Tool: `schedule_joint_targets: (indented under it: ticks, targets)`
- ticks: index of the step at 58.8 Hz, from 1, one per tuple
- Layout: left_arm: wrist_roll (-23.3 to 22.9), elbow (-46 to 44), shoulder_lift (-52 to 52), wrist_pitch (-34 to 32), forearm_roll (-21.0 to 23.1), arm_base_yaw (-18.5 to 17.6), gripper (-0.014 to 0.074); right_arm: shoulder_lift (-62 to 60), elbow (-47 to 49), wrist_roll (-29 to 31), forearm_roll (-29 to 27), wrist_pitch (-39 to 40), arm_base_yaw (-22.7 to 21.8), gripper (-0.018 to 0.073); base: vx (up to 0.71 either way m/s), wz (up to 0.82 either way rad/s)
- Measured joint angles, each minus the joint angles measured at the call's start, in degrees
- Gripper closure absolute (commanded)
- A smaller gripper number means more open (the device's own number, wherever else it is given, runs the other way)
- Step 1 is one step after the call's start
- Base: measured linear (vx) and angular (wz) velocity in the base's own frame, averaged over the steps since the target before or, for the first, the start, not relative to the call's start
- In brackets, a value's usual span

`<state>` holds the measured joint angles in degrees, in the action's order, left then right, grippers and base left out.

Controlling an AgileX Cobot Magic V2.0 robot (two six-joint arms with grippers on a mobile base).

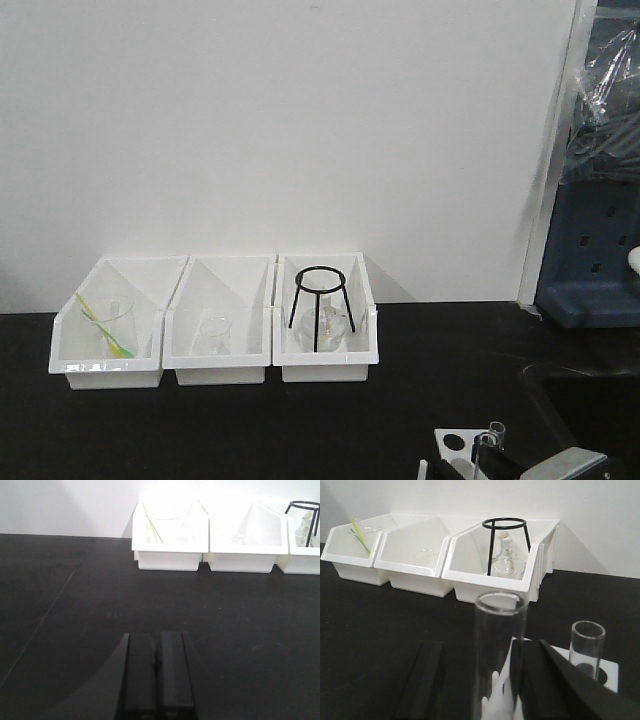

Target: Flip and reinsert test tube from rack

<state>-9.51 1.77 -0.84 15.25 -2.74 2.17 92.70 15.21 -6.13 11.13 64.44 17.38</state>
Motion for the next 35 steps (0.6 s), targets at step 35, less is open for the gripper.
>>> schedule_joint_targets:
  ticks: [35]
  targets:
    - [0.0, 0.0, 0.0, 0.0, 0.0, 0.0, 0.0603, -36.6, 3.6, -0.9, 0.2, -30.4, 0.0, 0.0204, 0.0, 0.0]
